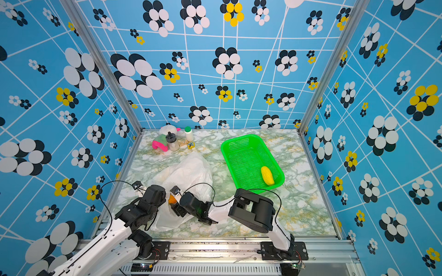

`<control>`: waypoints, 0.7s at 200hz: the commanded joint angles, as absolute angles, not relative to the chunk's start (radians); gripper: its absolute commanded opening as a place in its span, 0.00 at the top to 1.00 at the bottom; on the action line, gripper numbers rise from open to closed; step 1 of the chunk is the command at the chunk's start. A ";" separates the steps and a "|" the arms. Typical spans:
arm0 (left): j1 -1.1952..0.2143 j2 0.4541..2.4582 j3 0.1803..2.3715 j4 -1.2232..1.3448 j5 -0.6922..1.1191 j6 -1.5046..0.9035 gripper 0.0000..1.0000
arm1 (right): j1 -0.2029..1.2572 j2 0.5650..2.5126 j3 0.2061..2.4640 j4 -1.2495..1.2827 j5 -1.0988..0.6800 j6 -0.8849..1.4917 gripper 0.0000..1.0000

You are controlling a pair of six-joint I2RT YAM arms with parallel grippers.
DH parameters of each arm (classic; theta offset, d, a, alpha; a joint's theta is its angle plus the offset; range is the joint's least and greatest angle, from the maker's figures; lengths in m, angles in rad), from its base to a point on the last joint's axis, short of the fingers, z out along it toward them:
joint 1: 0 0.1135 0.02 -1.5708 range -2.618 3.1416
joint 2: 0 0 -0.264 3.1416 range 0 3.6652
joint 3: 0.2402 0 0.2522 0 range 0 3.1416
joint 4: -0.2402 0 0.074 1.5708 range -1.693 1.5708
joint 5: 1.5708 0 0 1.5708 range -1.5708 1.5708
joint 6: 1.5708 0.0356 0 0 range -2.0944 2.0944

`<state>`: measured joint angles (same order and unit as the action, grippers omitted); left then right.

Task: Untie the knot of the plastic bag and take out the fruit
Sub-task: Pick up the fruit from the plastic bag.

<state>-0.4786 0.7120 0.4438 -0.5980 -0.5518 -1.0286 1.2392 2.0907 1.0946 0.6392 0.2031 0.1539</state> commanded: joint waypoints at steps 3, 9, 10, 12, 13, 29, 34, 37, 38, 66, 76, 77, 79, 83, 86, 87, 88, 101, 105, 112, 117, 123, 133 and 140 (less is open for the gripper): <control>-0.471 0.717 0.424 -0.604 -0.545 -1.013 1.00 | 1.239 2.103 1.138 0.609 0.135 0.164 0.24; -0.471 0.718 0.425 -0.603 -0.545 -1.011 1.00 | 1.239 2.108 1.145 0.607 0.131 0.168 0.24; -0.470 0.718 0.424 -0.604 -0.545 -1.011 1.00 | 1.239 2.109 1.146 0.607 0.131 0.168 0.24; -0.470 0.718 0.426 -0.603 -0.545 -1.011 1.00 | 1.239 2.111 1.148 0.605 0.130 0.169 0.24; -0.470 0.718 0.426 -0.603 -0.544 -1.011 1.00 | 1.239 2.112 1.150 0.605 0.129 0.171 0.24; -0.469 0.717 0.426 -0.603 -0.543 -1.011 1.00 | 1.238 2.131 1.185 0.575 0.132 0.181 0.24; -0.469 0.718 0.425 -0.603 -0.543 -1.010 1.00 | 1.236 2.139 1.197 0.561 0.129 0.184 0.25; -0.469 0.718 0.424 -0.603 -0.542 -1.009 1.00 | 1.235 2.144 1.206 0.553 0.125 0.184 0.25; -0.469 0.718 0.425 -0.603 -0.542 -1.009 1.00 | 1.235 2.146 1.208 0.551 0.123 0.184 0.25; -0.468 0.715 0.424 -0.601 -0.540 -1.009 1.00 | 1.229 2.194 1.257 0.524 0.090 0.190 0.28; -0.469 0.715 0.425 -0.601 -0.538 -1.009 1.00 | 1.229 2.208 1.267 0.516 0.078 0.190 0.30; -0.469 0.715 0.425 -0.601 -0.538 -1.010 1.00 | 1.229 2.208 1.268 0.516 0.077 0.190 0.30; -0.469 0.715 0.425 -0.601 -0.538 -1.010 1.00 | 1.228 2.210 1.269 0.515 0.076 0.192 0.31; -0.470 0.715 0.425 -0.603 -0.538 -1.008 1.00 | 1.229 2.211 1.272 0.512 0.073 0.192 0.33; -0.470 0.714 0.425 -0.602 -0.538 -1.008 1.00 | 1.229 2.215 1.275 0.511 0.072 0.193 0.36; -0.470 0.713 0.425 -0.603 -0.538 -1.008 1.00 | 1.229 2.216 1.275 0.512 0.072 0.193 0.37; -0.470 0.713 0.424 -0.603 -0.538 -1.008 1.00 | 1.228 2.216 1.275 0.511 0.072 0.193 0.39; -0.469 0.712 0.426 -0.602 -0.539 -1.008 1.00 | 1.228 2.224 1.281 0.502 0.073 0.196 0.50; -0.468 0.712 0.425 -0.603 -0.540 -1.009 1.00 | 1.228 2.226 1.281 0.500 0.075 0.198 0.51; -0.468 0.710 0.425 -0.604 -0.540 -1.008 1.00 | 1.228 2.229 1.278 0.500 0.080 0.200 0.52; -0.468 0.709 0.425 -0.604 -0.540 -1.008 1.00 | 1.227 2.230 1.277 0.500 0.084 0.202 0.51; -0.468 0.707 0.424 -0.604 -0.540 -1.008 1.00 | 1.226 2.232 1.273 0.499 0.088 0.205 0.51; -0.466 0.706 0.424 -0.603 -0.539 -1.008 1.00 | 1.226 2.233 1.267 0.503 0.092 0.211 0.49; -0.467 0.704 0.423 -0.601 -0.538 -1.008 1.00 | 1.224 2.233 1.262 0.507 0.094 0.213 0.48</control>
